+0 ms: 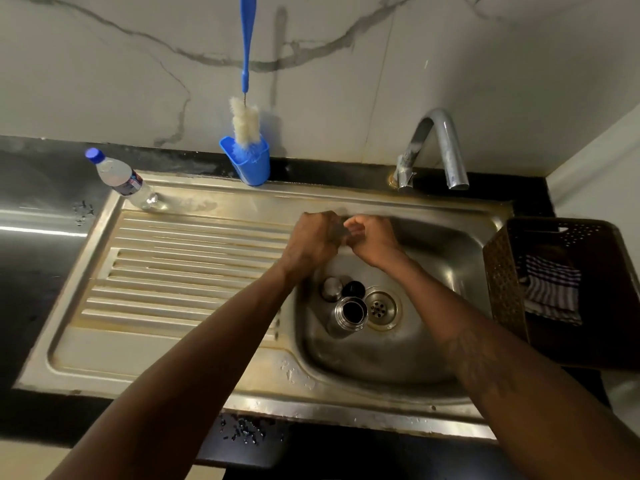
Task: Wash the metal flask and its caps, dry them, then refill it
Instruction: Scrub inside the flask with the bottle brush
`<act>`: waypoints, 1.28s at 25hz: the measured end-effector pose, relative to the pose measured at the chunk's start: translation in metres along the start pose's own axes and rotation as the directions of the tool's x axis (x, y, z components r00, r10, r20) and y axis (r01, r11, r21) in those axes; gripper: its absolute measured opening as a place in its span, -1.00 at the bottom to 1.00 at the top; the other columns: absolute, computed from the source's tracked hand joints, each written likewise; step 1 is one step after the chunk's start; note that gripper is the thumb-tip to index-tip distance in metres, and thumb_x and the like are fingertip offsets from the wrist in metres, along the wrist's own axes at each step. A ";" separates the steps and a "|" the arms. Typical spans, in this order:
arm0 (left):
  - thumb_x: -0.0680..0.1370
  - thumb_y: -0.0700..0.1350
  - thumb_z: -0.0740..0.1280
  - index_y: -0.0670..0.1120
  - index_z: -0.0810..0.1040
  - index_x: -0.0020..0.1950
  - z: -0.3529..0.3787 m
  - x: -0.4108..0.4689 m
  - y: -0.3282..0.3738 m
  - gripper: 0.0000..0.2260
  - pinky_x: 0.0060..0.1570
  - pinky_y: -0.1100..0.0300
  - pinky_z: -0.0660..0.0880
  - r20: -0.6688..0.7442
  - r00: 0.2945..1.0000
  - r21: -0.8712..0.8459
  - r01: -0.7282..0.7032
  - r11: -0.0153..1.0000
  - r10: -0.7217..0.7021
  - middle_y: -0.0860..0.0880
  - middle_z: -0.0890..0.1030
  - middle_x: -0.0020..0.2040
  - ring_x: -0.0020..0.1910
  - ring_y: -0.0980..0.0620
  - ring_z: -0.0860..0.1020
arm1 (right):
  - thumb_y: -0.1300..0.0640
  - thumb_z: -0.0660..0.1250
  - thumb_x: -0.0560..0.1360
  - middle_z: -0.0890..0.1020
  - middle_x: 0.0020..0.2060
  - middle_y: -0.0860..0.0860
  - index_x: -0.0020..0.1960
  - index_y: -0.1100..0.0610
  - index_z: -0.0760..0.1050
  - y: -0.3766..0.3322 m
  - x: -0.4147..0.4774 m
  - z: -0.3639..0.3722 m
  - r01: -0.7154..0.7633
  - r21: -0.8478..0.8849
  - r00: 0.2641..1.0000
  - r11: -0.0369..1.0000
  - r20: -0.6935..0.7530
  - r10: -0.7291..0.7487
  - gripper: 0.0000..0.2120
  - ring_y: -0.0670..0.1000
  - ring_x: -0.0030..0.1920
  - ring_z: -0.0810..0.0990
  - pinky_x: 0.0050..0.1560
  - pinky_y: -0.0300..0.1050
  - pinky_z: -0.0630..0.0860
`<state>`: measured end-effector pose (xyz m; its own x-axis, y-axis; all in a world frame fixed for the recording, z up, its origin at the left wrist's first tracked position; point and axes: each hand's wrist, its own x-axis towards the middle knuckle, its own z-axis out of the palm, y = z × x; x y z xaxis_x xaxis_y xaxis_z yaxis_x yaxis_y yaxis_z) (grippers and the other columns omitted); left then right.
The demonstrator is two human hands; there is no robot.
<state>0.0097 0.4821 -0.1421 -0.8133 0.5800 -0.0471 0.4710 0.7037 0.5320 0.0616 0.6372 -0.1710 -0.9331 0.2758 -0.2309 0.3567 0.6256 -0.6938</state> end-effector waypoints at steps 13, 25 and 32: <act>0.39 0.14 0.58 -0.09 0.61 0.29 -0.142 0.025 -0.060 -0.45 0.13 0.08 0.45 -0.484 0.779 -0.252 0.311 0.916 -0.397 -0.11 0.70 0.11 0.15 -0.14 0.61 | 0.00 0.51 0.49 0.71 0.08 0.02 0.25 0.14 0.60 -0.200 0.050 -0.007 0.318 0.112 0.905 0.942 -0.333 -0.266 -0.61 -0.02 -0.08 0.71 0.12 -0.03 0.63; 0.49 -0.01 0.54 -0.14 0.51 0.35 -0.140 0.056 -0.103 -0.51 0.05 0.07 0.33 -0.324 0.862 -0.201 0.340 0.919 -0.390 -0.18 0.62 0.18 0.23 -0.20 0.48 | -0.12 0.36 0.58 0.71 0.05 0.00 0.21 0.06 0.62 -0.247 0.101 -0.001 0.244 0.039 0.923 0.969 -0.317 -0.219 -0.68 0.04 0.05 0.64 0.07 -0.06 0.54; 0.54 -0.08 0.51 -0.19 0.49 0.35 -0.136 0.061 -0.100 -0.55 0.06 0.05 0.35 -0.318 0.862 -0.218 0.339 0.915 -0.395 -0.22 0.61 0.16 0.22 -0.23 0.48 | -0.05 0.34 0.62 0.71 -0.18 -0.05 0.01 0.10 0.69 -0.257 0.091 -0.017 0.383 0.128 0.865 0.915 -0.397 -0.307 -0.75 -0.09 -0.24 0.60 -0.12 -0.16 0.55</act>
<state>-0.1336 0.3911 -0.0829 -0.9956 0.0918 0.0179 0.0810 0.7512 0.6551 -0.1147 0.5137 -0.0023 -0.8982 0.3359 0.2836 -0.0371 0.5849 -0.8103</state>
